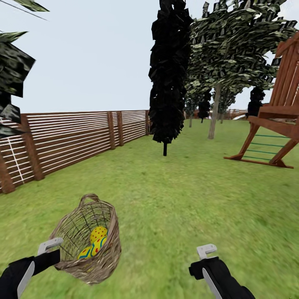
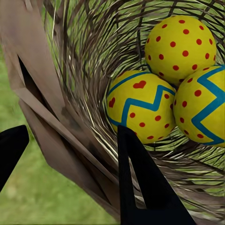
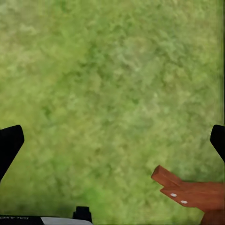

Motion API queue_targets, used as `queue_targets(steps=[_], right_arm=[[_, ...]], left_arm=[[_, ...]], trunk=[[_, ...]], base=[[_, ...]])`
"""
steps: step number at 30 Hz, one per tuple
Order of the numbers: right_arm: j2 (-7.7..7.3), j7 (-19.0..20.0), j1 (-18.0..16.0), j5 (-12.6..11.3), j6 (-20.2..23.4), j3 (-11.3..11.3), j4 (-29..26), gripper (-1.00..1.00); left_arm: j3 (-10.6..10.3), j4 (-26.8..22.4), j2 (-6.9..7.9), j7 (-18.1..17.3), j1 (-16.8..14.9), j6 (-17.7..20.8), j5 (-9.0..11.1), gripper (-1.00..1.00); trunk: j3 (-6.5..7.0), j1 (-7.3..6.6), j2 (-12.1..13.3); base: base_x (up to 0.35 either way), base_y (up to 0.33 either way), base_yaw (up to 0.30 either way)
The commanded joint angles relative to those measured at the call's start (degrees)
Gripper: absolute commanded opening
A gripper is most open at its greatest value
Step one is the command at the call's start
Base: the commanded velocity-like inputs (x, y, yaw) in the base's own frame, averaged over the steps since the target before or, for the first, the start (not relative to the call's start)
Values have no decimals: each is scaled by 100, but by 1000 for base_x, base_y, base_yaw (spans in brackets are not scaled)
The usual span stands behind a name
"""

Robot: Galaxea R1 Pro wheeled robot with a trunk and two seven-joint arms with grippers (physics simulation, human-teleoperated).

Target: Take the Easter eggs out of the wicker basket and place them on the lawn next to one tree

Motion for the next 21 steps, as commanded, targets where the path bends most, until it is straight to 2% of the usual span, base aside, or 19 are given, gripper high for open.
queue_targets(steps=[1,15,21], right_arm=[[-1,-57,-5,-58,16,22,0,100],[-7,-61,-5,-57,16,16,0,100],[-7,-57,-5,-61,16,14,2,100]], left_arm=[[22,-12,-1,-12,-1,51,81,-100],[22,-12,-18,-20,0,43,81,-100],[24,-14,-19,-20,-2,40,81,-100]], trunk=[[-2,6,-5],[-2,6,-5],[-10,6,-5]], base=[[334,0,-270],[335,0,-18],[335,0,-282]])
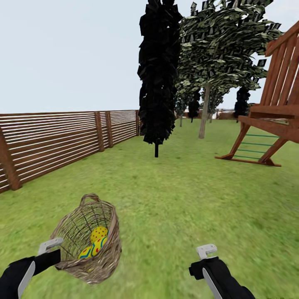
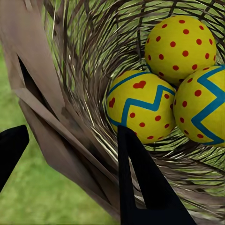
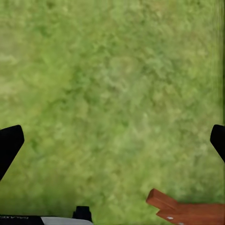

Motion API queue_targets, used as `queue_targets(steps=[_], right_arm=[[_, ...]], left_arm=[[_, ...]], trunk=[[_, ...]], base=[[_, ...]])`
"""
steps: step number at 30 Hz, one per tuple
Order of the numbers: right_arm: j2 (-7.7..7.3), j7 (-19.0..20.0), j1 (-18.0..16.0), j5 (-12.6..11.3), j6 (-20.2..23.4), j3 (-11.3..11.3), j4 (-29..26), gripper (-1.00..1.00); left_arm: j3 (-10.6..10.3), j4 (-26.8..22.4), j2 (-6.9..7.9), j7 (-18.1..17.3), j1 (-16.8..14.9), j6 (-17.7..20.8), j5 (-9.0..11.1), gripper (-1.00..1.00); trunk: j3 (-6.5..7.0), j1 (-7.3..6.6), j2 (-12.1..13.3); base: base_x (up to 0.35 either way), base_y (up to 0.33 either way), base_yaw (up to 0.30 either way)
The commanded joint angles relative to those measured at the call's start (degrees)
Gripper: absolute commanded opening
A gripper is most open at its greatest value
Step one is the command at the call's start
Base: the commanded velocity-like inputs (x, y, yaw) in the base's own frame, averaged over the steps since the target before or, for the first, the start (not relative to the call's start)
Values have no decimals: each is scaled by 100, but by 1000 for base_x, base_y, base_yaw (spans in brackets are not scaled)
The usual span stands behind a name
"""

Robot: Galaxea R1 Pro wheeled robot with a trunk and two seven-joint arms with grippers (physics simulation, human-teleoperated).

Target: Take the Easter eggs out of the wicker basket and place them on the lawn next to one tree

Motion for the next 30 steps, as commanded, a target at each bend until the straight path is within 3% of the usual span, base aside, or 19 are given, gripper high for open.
queue_targets(steps=[1,7,24,30], right_arm=[[-6,-57,-5,-58,16,21,-2,100],[-15,-63,-5,-64,16,21,-11,100],[-32,-66,-5,-65,16,12,-11,100],[-32,-66,-5,-65,19,12,-11,100]], left_arm=[[23,-11,-1,-15,-1,49,91,-100],[21,-10,-1,-15,-1,53,90,-100],[12,77,-43,-8,-2,47,90,-100],[12,78,-45,-7,0,46,90,-100]], trunk=[[-6,5,-5],[-33,5,-5],[-43,5,-5],[-61,5,-5]], base=[[335,0,-294],[335,0,-250],[335,0,-8],[335,0,-252]])
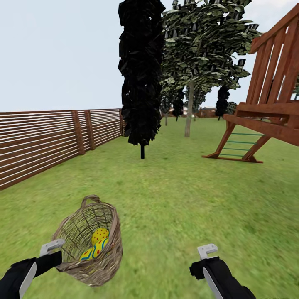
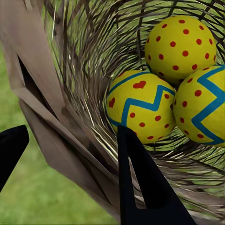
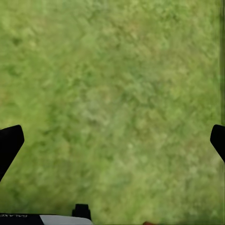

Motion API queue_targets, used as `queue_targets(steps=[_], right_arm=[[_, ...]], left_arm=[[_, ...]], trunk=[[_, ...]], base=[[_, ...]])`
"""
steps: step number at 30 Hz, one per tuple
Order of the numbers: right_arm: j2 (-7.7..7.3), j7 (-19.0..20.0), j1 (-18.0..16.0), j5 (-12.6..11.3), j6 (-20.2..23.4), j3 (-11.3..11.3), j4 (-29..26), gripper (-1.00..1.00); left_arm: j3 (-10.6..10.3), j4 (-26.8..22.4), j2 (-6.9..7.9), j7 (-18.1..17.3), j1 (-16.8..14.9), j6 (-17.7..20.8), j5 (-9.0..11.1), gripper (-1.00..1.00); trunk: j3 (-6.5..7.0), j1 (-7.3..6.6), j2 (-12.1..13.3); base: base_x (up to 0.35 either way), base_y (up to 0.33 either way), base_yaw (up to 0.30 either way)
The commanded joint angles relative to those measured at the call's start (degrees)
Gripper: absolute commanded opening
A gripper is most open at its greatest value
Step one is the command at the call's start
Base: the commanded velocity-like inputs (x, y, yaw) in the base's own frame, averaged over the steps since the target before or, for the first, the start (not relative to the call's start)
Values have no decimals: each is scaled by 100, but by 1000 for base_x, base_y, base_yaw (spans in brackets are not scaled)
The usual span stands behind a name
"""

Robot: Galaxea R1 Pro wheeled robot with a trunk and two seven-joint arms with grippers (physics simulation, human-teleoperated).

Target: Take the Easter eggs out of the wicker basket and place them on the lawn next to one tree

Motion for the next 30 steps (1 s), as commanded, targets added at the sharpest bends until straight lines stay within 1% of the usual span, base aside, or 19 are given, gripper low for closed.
queue_targets(steps=[1,7,13,17,24,30], right_arm=[[-6,-57,-5,-60,16,21,-2,100],[3,-60,-5,-60,14,23,-2,100],[20,-66,-5,-52,14,30,-2,100],[4,-66,-5,-53,14,22,-2,100],[9,-65,-5,-51,19,30,-2,100],[19,-66,-5,-51,15,30,-2,100]], left_arm=[[24,-12,-2,-14,-1,52,89,-100],[24,-12,-2,-14,-2,59,89,-100],[24,-12,-2,-14,-3,60,89,-100],[24,-12,-2,-14,-2,54,89,-100],[24,-12,-2,-14,-1,52,89,-100],[24,-12,-2,-14,-3,52,89,-100]], trunk=[[-5,5,-5],[-26,5,-5],[-34,5,-5],[-35,5,-5],[-54,5,-5],[-60,5,-5]], base=[[335,0,-279],[335,0,-275],[335,0,-37],[335,0,-24],[335,0,-262],[335,0,-25]])
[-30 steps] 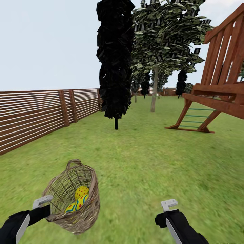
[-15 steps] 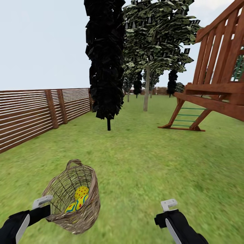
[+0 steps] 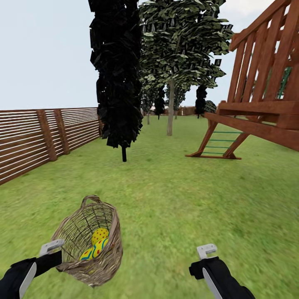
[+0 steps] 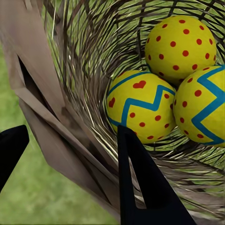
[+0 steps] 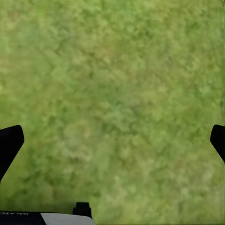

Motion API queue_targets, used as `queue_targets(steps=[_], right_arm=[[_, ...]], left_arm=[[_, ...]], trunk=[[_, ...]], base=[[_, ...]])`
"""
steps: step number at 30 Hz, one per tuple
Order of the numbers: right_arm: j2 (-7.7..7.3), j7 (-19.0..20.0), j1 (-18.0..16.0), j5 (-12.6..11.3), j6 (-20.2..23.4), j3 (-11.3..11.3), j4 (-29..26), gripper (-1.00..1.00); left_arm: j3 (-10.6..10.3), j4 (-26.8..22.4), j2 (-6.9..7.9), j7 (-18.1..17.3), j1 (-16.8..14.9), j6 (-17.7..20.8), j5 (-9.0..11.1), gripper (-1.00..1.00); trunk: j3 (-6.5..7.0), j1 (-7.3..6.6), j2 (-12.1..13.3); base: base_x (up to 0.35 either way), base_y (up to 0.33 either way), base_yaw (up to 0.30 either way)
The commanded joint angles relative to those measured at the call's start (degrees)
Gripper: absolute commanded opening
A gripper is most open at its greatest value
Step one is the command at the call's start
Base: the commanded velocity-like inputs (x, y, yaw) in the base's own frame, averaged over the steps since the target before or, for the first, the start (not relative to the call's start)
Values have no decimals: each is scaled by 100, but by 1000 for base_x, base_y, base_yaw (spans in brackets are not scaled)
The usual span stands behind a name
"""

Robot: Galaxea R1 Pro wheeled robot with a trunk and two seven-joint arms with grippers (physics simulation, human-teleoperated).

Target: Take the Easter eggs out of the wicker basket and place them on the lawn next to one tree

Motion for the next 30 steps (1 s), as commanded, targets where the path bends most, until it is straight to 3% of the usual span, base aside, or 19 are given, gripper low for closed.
queue_targets(steps=[1,18,30], right_arm=[[-6,-57,-3,-60,16,20,-3,100],[-5,-57,-3,-48,16,20,4,100],[-13,-57,-3,-54,21,20,1,100]], left_arm=[[23,-9,-2,-13,-3,49,78,-100],[26,-9,-2,-20,-3,66,78,-100],[23,-9,-2,-16,-2,67,78,-100]], trunk=[[-2,5,-5],[-2,5,-5],[-12,5,-5]], base=[[335,0,0],[335,0,0],[335,0,-184]])
